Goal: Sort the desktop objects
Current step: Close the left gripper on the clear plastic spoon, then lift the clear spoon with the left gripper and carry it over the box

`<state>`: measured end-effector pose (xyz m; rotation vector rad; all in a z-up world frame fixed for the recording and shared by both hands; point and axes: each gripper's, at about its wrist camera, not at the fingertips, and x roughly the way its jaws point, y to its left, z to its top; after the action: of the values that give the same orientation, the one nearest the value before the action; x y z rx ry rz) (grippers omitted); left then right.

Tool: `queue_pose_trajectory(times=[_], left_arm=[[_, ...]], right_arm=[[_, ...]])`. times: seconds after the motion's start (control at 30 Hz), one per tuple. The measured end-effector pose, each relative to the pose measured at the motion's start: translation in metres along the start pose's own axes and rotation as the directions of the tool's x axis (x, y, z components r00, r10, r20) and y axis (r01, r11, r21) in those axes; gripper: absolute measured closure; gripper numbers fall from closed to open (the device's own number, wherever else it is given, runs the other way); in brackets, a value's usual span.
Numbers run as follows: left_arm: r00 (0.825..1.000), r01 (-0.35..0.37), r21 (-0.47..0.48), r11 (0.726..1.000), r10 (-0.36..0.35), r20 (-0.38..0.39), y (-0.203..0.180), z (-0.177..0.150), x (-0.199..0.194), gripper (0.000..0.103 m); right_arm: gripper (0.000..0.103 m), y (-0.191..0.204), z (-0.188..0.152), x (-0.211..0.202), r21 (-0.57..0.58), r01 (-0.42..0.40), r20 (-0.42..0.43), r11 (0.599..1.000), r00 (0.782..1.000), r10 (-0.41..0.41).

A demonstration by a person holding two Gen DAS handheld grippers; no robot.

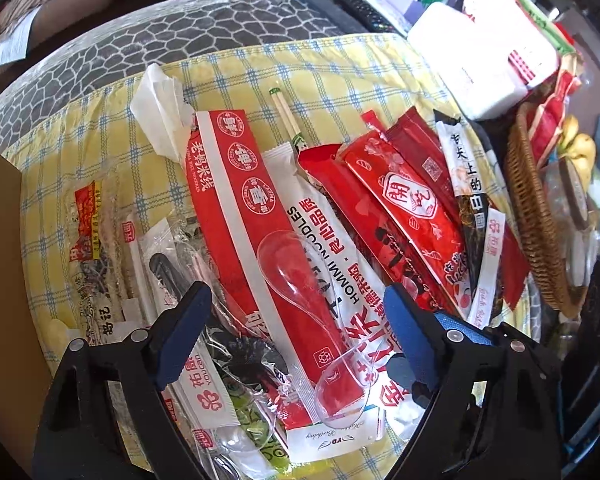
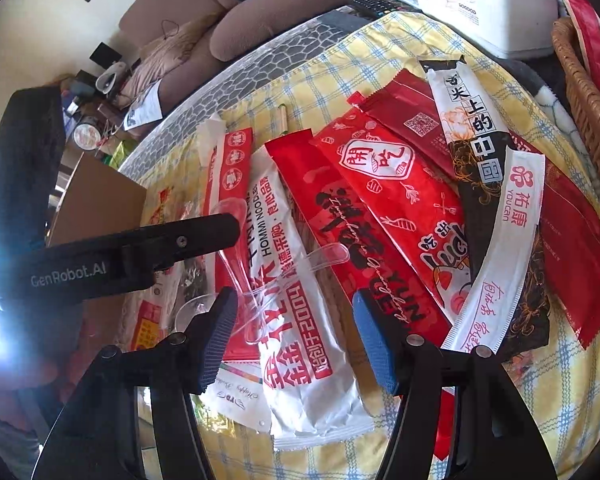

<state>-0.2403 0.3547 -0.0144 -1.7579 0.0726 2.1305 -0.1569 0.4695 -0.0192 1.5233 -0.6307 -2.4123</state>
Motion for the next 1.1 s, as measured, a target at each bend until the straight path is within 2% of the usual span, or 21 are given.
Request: queue_pose_trajectory(times=[0.07, 0.23, 0.33, 0.37, 0.5, 0.6, 0.73, 0.8, 0.9, 0.97, 1.03, 1.1], left_arm=[[1.0, -0.012, 0.009, 1.0, 0.012, -0.017, -0.003, -0.001, 0.007, 0.051], [0.999, -0.046, 0.026, 0.999, 0.046, -0.004, -0.003, -0.005, 0.01, 0.066], [1.0, -0.027, -0.001, 1.0, 0.027, 0.015, 0.007, -0.007, 0.003, 0.092], [1.0, -0.021, -0.006, 1.0, 0.021, 0.016, 0.011, -0.009, 0.0, 0.097], [1.0, -0.009, -0.004, 1.0, 0.009, 0.026, 0.02, -0.015, -0.008, 0.098], [0.999, 0.031, -0.026, 0.999, -0.03, 0.04, 0.028, -0.021, -0.018, 0.098], [0.993, 0.101, -0.03, 0.994, -0.099, 0.067, 0.033, -0.028, -0.039, 0.098], [0.986, 0.151, -0.032, 0.988, -0.148, 0.081, 0.035, -0.031, -0.051, 0.098], [0.98, 0.17, -0.03, 0.985, -0.165, 0.111, 0.041, -0.034, -0.071, 0.098], [0.978, 0.169, -0.033, 0.985, -0.164, 0.132, 0.047, -0.037, -0.082, 0.098], [0.977, 0.171, -0.036, 0.985, -0.165, 0.138, 0.054, -0.041, -0.09, 0.098], [0.975, 0.179, -0.036, 0.983, -0.172, 0.143, 0.06, -0.045, -0.096, 0.098]], right_arm=[[0.04, 0.005, -0.002, 0.005, -0.039, 0.039, 0.0, 0.998, 0.999, -0.039], [0.045, 0.014, -0.007, 0.019, -0.094, 0.072, -0.017, 0.993, 0.997, -0.074], [0.045, 0.016, -0.01, 0.02, -0.11, 0.082, -0.015, 0.991, 0.996, -0.084], [0.045, 0.016, -0.01, 0.019, -0.104, 0.078, -0.011, 0.992, 0.997, -0.079], [0.045, 0.013, -0.006, 0.005, -0.068, 0.06, 0.018, 0.996, 0.998, -0.059], [0.045, 0.014, 0.0, -0.006, -0.046, 0.054, 0.04, 0.997, 0.998, -0.052], [0.045, 0.024, 0.003, -0.016, -0.053, -0.01, 0.06, 0.999, 0.998, 0.013], [0.046, 0.036, 0.002, -0.016, -0.09, -0.014, 0.054, 0.996, 0.998, 0.019], [0.046, 0.048, -0.002, -0.007, -0.097, -0.015, 0.008, 0.995, 1.0, 0.015], [0.047, 0.048, -0.007, 0.0, -0.048, -0.006, -0.019, 0.999, 1.0, 0.005], [0.056, 0.041, -0.009, 0.004, 0.045, -0.074, -0.026, 0.996, 0.997, 0.075], [0.059, 0.042, -0.011, 0.004, 0.059, -0.056, -0.019, 0.997, 0.998, 0.058]])
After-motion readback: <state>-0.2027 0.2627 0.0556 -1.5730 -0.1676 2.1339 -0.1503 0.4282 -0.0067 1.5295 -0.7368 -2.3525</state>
